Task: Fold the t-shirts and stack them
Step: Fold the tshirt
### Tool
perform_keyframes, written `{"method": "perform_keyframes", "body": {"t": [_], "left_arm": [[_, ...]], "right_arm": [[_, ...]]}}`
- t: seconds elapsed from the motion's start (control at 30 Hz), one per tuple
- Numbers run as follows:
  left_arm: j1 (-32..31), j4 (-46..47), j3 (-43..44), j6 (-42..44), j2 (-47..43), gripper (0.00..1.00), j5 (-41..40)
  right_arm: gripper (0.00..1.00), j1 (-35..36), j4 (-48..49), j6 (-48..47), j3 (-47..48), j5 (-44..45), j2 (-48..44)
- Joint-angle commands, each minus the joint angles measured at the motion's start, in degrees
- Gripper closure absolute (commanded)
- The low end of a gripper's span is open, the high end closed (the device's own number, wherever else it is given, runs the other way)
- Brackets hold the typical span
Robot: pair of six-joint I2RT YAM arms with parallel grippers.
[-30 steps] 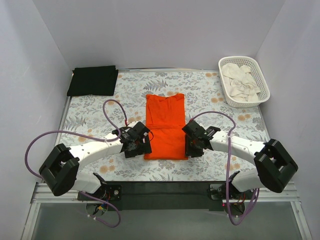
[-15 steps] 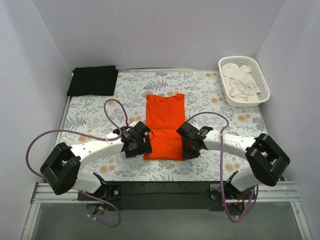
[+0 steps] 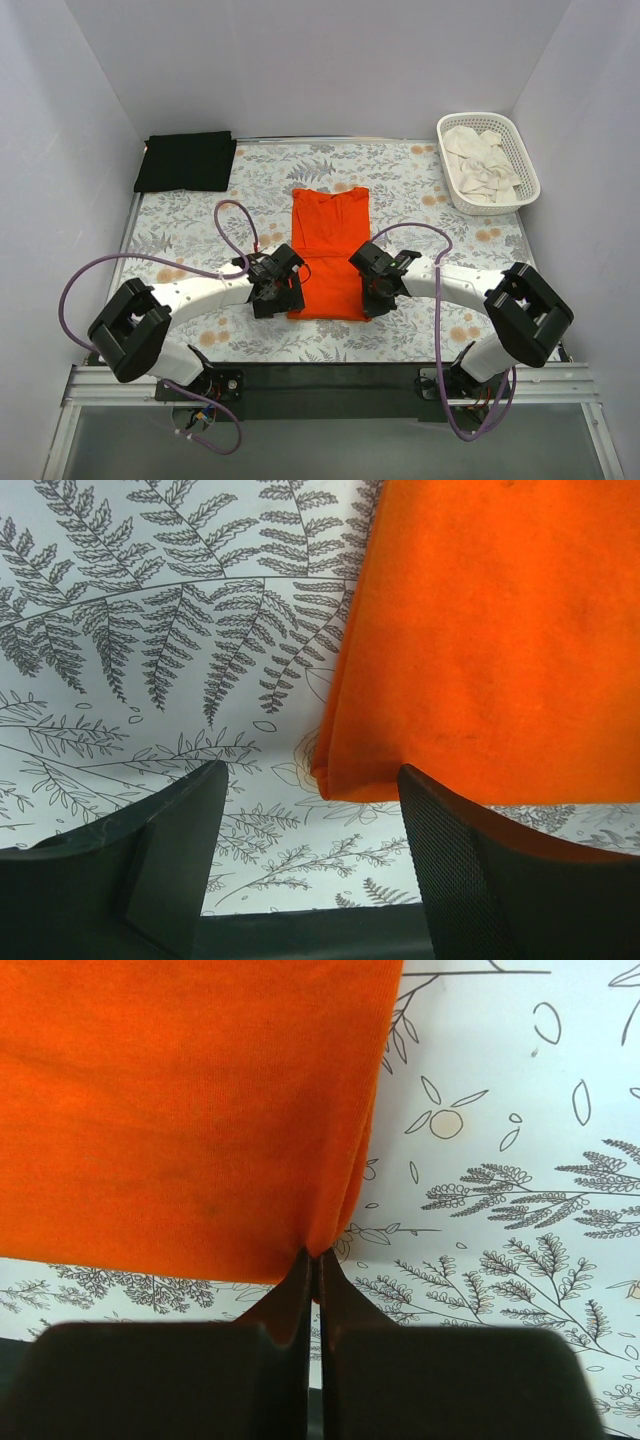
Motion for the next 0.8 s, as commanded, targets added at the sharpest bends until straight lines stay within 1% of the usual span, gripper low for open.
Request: {"method": "perform_keyframes", "body": {"t": [0.0, 0.17, 0.27, 0.5, 0.53, 0.6, 0.63, 0.73, 0.77], "left_arm": [[-0.5, 0.16, 0.97, -0.8, 0.85, 0.37, 0.19], [-0.85, 0.68, 1.23, -0.98, 3.13, 0.44, -0.51], [-1.64, 1.65, 1.32, -1.16, 6.02, 0.46, -0.52], [-6.99, -1.16, 2.99, -2.47, 14.73, 0.55, -0.78], [-7.35, -1.33, 2.03, -2.82, 15.09, 0.58, -0.43], [-7.88, -1.07, 0.8, -4.32, 15.01, 0.62, 0.36], [-7.88, -0.9, 0.19, -4.58, 14.83, 0.67, 0.89], [-7.88, -1.24, -1.05, -4.85, 14.04, 0.77, 0.37], [-7.88, -1.51, -1.14, -4.85, 13.86, 0.84, 0.1]], "right_arm": [[0.99, 0.87, -2.16, -0.86, -2.84, 0.42, 4.4], [0.99, 0.87, -2.15, -1.3, -2.84, 0.42, 4.23], [0.99, 0.78, -2.07, -1.57, -2.75, 0.07, 4.57], [0.99, 0.78, -2.07, -1.74, -2.67, -0.37, 3.79], [0.99, 0.78, -2.15, -1.74, -2.67, -0.2, 3.09], [0.99, 0.87, -2.16, -1.57, -2.75, -0.02, 2.56], [0.99, 0.78, -2.16, -1.57, -2.84, -0.02, 2.21], [0.99, 0.78, -2.16, -1.57, -3.28, -0.11, 2.38], [0.99, 0.78, -2.16, -1.74, -3.19, -0.2, 2.38]]}}
